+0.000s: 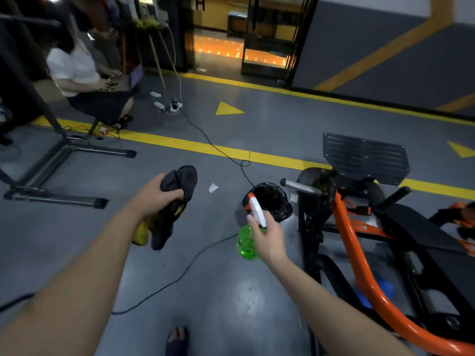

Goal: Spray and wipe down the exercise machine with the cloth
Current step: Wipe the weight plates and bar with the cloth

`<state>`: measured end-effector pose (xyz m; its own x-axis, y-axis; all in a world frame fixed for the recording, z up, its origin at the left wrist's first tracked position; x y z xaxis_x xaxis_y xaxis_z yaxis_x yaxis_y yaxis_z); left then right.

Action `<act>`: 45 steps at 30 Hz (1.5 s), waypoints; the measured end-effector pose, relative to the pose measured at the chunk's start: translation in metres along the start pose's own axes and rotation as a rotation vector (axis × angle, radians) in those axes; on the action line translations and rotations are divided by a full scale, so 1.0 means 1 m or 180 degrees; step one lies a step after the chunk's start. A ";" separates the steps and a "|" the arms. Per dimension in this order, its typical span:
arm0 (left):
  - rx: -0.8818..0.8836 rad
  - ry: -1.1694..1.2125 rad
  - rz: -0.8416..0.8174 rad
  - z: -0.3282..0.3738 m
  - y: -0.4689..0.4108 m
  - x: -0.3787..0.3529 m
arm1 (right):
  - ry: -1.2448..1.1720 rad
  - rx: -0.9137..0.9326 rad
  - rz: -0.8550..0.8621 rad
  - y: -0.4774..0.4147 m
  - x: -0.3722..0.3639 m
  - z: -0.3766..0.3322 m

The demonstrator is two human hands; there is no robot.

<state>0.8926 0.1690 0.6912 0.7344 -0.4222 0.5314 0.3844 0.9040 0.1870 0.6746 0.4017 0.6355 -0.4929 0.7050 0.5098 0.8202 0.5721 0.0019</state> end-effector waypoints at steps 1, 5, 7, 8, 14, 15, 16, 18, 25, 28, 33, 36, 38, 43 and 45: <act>0.0221 0.0496 0.0231 -0.010 -0.018 0.000 | -0.0041 -0.0134 0.0032 -0.012 -0.013 -0.005; 0.0870 0.1602 0.0422 -0.023 -0.090 -0.022 | -0.0095 -0.0388 -0.0036 -0.056 -0.058 -0.037; 0.0888 0.1604 0.0193 -0.006 -0.121 -0.043 | -0.0108 -0.0372 -0.0029 -0.077 -0.067 -0.052; 0.0904 0.1627 0.0125 0.006 -0.137 -0.054 | -0.0102 -0.0359 -0.0025 -0.089 -0.069 -0.058; 0.1086 0.1763 -0.0449 0.058 -0.240 -0.121 | 0.0060 -0.0436 0.0008 -0.191 -0.078 -0.061; 0.1116 0.1722 -0.0627 0.065 -0.261 -0.131 | 0.0059 -0.0431 0.0029 -0.212 -0.080 -0.056; 0.1108 0.1694 -0.0797 0.071 -0.278 -0.138 | 0.0083 -0.0387 0.0042 -0.231 -0.081 -0.053; 0.1132 0.1677 -0.1047 0.086 -0.315 -0.151 | 0.0094 -0.0369 0.0106 -0.274 -0.080 -0.044; 0.1513 0.2042 -0.1156 0.114 -0.413 -0.205 | 0.0082 -0.0747 0.0287 -0.377 -0.079 -0.001; 0.1757 0.2066 -0.1197 0.108 -0.438 -0.242 | 0.0239 -0.1028 0.0313 -0.407 -0.081 0.027; 0.2031 0.1729 -0.1520 0.083 -0.482 -0.308 | 0.0453 -0.1511 0.0431 -0.439 -0.093 0.078; 0.1949 0.1371 -0.1807 0.073 -0.518 -0.341 | 0.0557 -0.1781 0.0526 -0.452 -0.104 0.107; 0.1957 0.1126 -0.1939 0.065 -0.540 -0.364 | 0.0603 -0.1949 0.0529 -0.459 -0.116 0.127; 0.2007 0.0619 -0.2217 0.047 -0.571 -0.431 | 0.0518 -0.2447 0.0757 -0.457 -0.142 0.189; 0.2043 0.0537 -0.2199 0.033 -0.582 -0.464 | 0.0508 -0.2595 0.0875 -0.453 -0.153 0.219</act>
<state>0.3095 -0.1586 0.3631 0.5503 -0.8348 0.0174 0.4198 0.2946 0.8585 0.3147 0.1264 0.3681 -0.2507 0.6719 0.6969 0.8862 -0.1305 0.4446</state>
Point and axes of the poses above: each hand's wrist, its own y-axis away from the middle knuckle, its own x-axis out of the back of the hand, z = x × y, the point moved 6 cm from there along -y, towards the middle knuckle, and after that the axes turned 10 degrees about z, right-handed, at the moved point
